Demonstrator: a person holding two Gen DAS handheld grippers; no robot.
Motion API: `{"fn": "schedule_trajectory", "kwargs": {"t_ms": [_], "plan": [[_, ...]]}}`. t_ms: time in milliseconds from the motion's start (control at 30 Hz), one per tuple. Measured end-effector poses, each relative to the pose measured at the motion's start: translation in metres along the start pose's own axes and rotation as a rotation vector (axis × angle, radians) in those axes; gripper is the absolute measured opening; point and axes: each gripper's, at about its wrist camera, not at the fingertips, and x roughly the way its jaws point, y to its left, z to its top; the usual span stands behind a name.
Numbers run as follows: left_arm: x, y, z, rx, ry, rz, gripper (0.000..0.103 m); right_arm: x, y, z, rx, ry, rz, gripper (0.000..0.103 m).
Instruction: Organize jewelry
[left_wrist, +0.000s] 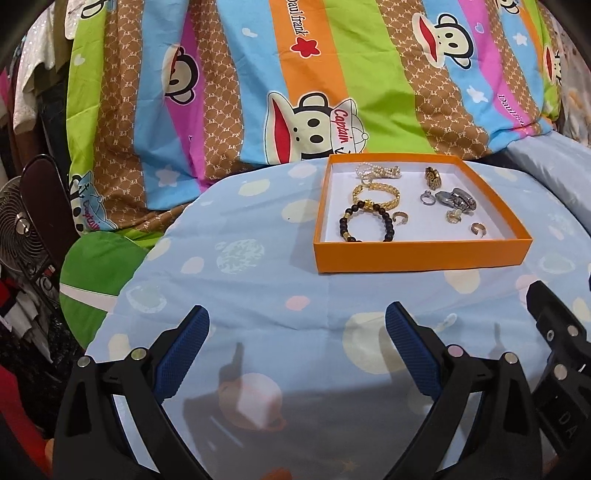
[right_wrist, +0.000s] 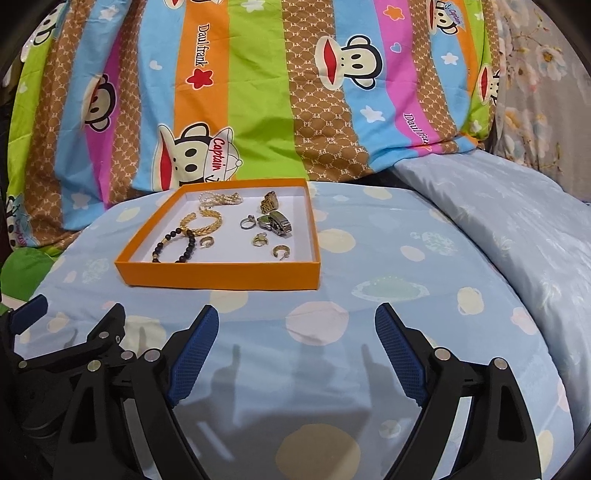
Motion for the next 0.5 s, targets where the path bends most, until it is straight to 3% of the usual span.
{"fn": "schedule_trajectory", "kwargs": {"t_ms": [500], "plan": [[-0.0053,0.0053,-0.0002,-0.029,-0.029,-0.034,0.094,-0.0017,-0.0007,0.0006,0.001,-0.006,0.017,0.086]]}}
